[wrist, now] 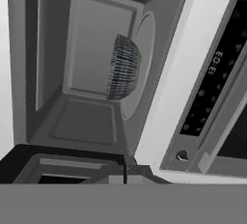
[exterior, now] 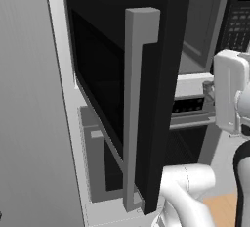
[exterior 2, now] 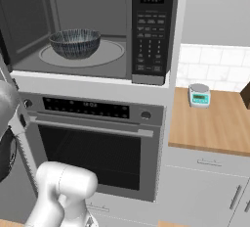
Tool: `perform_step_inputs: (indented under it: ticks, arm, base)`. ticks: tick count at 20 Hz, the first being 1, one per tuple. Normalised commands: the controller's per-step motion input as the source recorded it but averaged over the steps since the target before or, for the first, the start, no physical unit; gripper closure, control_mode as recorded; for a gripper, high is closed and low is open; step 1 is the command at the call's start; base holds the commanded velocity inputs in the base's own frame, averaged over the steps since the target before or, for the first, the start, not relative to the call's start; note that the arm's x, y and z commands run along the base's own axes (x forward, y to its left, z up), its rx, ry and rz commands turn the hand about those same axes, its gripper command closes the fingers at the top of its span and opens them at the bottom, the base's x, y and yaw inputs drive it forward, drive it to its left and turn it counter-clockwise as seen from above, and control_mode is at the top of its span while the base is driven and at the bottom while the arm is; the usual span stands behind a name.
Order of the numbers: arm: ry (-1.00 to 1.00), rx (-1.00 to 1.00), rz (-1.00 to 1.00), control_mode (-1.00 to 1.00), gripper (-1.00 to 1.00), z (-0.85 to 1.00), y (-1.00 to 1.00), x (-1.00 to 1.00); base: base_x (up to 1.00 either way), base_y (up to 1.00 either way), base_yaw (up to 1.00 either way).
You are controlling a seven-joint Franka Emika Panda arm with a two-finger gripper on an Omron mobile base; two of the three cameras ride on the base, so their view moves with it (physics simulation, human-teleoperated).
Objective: Open the microwave, place the bowl with waffle inside the microwave, then close the microwave door and turn it on.
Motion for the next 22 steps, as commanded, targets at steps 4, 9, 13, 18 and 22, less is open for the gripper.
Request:
perform_step_inputs:
  ticks: [4,9,13,18,22]
  arm:
    - [-0.03,0.0,-0.06,-1.0,1.0,0.02,0.04,-0.84]
    - [0.01,0.0,-0.12,-1.0,1.0,0.01,0.32,-0.53]
    - [0.04,-0.09,-0.07,-1.0,1.0,0.0,0.52,-0.72]
    - [0.03,-0.13,0.0,-1.0,1.0,0.0,0.39,-0.74]
    - [-0.09,0.0,0.0,-1.0,1.0,0.0,0.02,-0.73]
  base:
    - [0.0,0.0,0.0]
    - [0.0,0.0,0.0]
    - [0.0,0.0,0.0]
    - [0.0,0.0,0.0]
    - [0.0,0.0,0.0]
